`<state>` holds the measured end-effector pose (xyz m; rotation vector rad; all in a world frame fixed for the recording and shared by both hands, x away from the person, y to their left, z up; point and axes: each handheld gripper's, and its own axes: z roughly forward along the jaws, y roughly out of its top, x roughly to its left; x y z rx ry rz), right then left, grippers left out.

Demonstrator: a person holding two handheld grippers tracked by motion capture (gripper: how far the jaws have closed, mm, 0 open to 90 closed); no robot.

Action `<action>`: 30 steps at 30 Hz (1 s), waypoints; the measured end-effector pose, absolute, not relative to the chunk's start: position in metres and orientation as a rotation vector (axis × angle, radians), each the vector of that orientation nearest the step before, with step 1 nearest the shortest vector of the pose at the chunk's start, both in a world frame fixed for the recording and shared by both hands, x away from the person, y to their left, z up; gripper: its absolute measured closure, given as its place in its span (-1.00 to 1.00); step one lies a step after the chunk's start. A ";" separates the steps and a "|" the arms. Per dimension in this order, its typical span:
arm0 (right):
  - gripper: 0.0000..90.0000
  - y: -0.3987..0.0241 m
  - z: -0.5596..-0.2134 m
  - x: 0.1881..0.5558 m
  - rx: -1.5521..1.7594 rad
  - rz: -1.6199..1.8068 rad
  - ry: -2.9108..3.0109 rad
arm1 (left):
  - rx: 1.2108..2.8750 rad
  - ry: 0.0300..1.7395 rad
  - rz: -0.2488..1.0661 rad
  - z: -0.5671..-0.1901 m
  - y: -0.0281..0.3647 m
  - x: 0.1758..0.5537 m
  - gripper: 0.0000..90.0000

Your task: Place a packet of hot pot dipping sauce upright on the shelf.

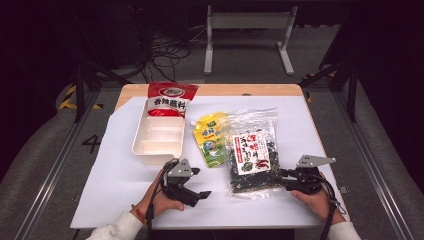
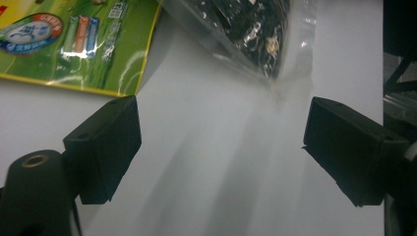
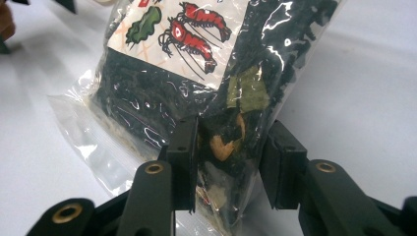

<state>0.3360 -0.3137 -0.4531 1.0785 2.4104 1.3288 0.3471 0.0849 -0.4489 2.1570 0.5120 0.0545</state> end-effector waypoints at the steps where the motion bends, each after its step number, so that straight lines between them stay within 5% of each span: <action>1: 0.39 -0.312 -0.453 0.335 1.057 1.329 2.413 | 2.152 0.521 0.047 -0.450 0.079 0.351 -0.66; 21: 0.45 -0.292 -0.448 0.317 0.825 1.350 2.391 | 2.013 0.525 -0.022 -0.442 0.031 0.369 -0.47; 30: 0.47 -0.287 -0.446 0.314 0.845 1.351 2.374 | 1.941 0.513 -0.046 -0.438 0.043 0.372 0.11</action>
